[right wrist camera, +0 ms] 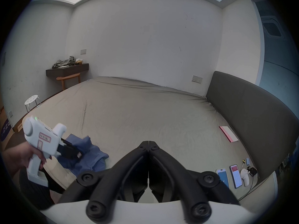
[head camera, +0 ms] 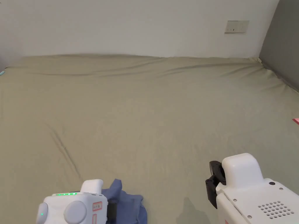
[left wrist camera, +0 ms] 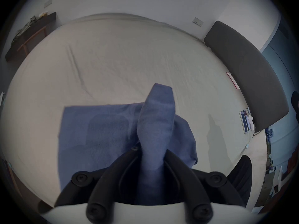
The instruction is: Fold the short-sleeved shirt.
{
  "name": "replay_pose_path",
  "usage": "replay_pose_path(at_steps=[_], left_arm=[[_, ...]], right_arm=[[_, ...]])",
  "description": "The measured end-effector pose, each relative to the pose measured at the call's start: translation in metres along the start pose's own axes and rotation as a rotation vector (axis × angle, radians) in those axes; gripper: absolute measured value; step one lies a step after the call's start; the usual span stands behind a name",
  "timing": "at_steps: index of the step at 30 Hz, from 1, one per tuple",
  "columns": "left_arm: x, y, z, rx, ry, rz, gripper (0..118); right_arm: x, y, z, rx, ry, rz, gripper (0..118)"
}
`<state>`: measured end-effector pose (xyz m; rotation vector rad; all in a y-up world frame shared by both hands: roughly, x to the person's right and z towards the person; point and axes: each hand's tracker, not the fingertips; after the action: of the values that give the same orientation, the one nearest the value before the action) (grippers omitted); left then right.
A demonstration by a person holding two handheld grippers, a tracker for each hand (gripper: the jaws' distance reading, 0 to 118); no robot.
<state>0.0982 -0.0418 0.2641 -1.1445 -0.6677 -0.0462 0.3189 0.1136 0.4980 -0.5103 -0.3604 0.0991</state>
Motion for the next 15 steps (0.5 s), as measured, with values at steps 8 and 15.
replay_pose_path(at_steps=[8,15], left_arm=[[0.024,-0.018,-0.019,-0.020,-0.287,0.130,112],[0.005,-0.007,0.031,0.163,-0.378,0.145,93]], right_arm=[[0.007,-0.006,-0.004,-0.016,-0.011,-0.015,2],[0.008,-0.004,0.000,-0.008,-0.013,-0.012,2]])
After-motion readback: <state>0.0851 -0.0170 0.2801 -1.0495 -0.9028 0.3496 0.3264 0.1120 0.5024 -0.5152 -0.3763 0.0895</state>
